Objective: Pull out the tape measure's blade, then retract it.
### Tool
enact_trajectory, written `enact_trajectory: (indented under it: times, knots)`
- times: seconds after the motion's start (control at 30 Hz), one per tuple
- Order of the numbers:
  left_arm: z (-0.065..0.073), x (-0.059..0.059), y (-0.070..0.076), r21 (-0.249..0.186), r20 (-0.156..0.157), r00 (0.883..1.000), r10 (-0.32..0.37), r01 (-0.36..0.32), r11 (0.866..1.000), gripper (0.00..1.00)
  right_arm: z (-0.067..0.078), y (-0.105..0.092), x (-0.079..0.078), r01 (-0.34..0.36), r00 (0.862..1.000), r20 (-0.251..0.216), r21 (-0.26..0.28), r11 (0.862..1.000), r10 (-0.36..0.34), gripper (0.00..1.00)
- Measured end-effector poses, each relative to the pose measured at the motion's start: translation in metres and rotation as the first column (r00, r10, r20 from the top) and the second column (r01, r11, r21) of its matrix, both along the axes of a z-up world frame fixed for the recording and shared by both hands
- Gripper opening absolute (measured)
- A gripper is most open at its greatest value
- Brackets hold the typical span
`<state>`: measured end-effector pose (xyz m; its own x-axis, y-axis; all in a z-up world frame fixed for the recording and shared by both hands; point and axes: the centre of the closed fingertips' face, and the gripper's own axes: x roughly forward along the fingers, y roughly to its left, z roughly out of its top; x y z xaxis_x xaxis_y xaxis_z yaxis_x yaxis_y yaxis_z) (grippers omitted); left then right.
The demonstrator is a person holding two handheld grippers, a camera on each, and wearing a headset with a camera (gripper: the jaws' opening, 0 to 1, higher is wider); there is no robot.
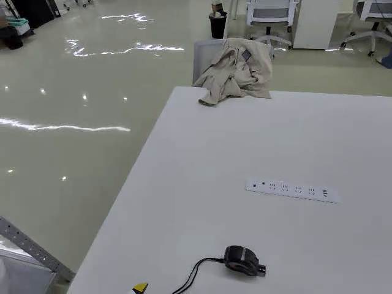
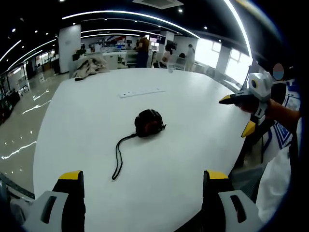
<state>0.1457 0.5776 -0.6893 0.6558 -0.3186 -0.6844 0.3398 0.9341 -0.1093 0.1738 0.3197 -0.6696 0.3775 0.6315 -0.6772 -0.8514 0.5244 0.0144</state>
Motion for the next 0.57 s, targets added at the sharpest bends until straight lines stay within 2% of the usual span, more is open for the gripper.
enact_trajectory:
  times: [0.47, 0.57]
  knots:
    - [0.0, 0.0024, 0.0, -0.001, -0.008, 1.0, 0.001, -0.001, 1.0, 1.0, -0.0031, 0.0018, 0.001, -0.001, 1.0, -0.003, 0.004, 1.0, 0.001, 0.97]
    - [0.0048, 0.0046, -0.0011, -0.021, 0.001, 1.0, 0.009, -0.009, 1.0, 1.0, -0.0034, 0.001, 0.0015, 0.004, 1.0, -0.003, 0.006, 1.0, -0.004, 0.97]
